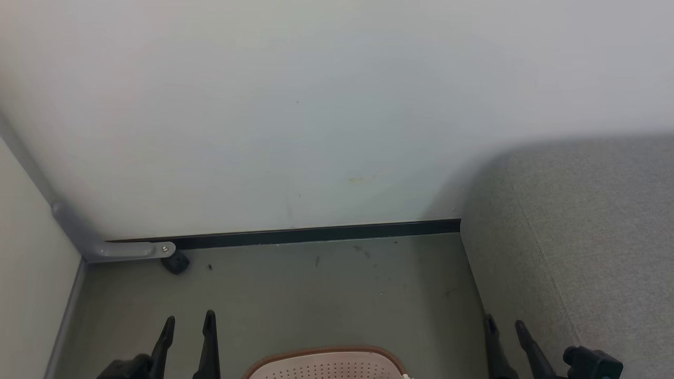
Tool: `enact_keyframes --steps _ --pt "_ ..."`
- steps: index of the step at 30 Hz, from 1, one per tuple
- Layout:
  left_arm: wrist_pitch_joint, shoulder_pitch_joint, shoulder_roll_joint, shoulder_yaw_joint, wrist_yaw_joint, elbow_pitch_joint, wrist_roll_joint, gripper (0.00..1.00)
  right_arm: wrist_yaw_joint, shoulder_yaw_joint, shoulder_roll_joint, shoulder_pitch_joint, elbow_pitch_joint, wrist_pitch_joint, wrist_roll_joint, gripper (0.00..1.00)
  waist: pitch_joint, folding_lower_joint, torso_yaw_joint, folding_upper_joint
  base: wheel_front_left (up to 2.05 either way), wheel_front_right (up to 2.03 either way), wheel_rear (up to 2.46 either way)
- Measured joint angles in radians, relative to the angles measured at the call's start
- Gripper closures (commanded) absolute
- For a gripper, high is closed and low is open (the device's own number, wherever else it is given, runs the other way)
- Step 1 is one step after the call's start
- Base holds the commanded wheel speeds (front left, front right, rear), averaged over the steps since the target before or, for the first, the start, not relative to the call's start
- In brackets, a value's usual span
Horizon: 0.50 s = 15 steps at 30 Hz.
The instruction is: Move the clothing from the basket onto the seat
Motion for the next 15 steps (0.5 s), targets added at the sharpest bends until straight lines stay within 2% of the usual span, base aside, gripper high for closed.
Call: enact_keyframes --steps 15 --pt "-0.056 0.001 0.000 -0.005 0.036 -0.012 0.205 0.00 -0.035 0.068 -0.006 -0.014 -0.022 -0.058 -0.219 0.00 0.006 0.0000 0.001 0.0000 0.00 0.00 0.00"
